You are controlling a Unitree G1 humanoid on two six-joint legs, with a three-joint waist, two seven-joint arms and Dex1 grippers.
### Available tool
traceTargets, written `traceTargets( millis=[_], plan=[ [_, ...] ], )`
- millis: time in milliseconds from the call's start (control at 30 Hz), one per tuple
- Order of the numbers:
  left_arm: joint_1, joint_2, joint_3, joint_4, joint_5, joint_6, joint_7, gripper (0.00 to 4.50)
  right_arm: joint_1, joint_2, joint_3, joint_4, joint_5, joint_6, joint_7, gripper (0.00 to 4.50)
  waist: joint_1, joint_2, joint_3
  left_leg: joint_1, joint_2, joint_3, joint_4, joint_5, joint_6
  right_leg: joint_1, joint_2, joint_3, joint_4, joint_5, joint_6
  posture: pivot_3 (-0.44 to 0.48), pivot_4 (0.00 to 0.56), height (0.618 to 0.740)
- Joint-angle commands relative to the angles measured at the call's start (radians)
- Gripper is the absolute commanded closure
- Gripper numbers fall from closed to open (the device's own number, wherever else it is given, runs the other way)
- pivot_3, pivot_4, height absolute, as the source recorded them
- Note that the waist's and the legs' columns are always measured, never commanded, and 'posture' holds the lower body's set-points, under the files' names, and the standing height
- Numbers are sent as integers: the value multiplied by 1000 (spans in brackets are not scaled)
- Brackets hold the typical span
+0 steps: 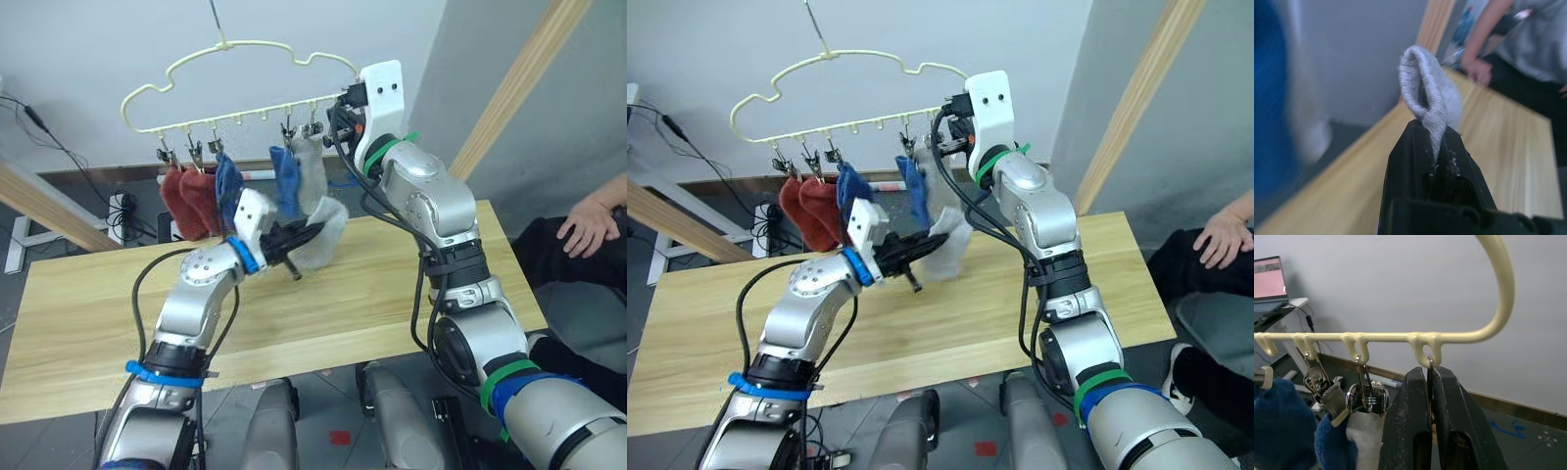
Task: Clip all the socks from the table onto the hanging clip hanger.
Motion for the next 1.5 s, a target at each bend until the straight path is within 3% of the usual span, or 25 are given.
traceTargets(
  millis=[33,267,533,1367,1400,1500],
  plan=[
    [-69,-49,1,90,18,-69,31,4448,-32,0,-5,-57,5,-2,-1,4500,-1,0,0,0,0,0,0,0,0,0,1,0,0,0,0,-103,334,740],
    [-242,-112,12,357,64,-209,59,4448,-32,-3,-6,-66,6,10,0,4500,2,0,0,-1,-1,-1,1,0,0,0,1,-1,0,0,1,-113,331,740],
    [-338,-134,24,509,100,-310,96,4448,-27,-1,-2,-81,6,28,1,4500,1,0,0,-2,-1,-1,0,0,1,0,0,-1,-2,0,1,-124,329,740],
    [-411,-175,84,564,99,-402,201,4448,-8,-33,39,-101,-25,50,14,4500,1,0,0,-2,-1,-1,1,0,1,0,0,-1,-1,0,1,-127,335,740],
    [-412,-179,88,562,91,-392,203,4500,-8,-30,32,-104,-19,50,13,3921,1,0,0,-2,-1,-1,1,0,1,0,0,-1,-1,0,1,-127,335,740],
    [-405,-183,90,541,67,-368,179,3656,-9,-26,17,-117,-5,55,14,2883,0,0,0,-2,-1,-1,1,0,1,0,0,-1,-1,0,1,-125,335,740]
  ],
)
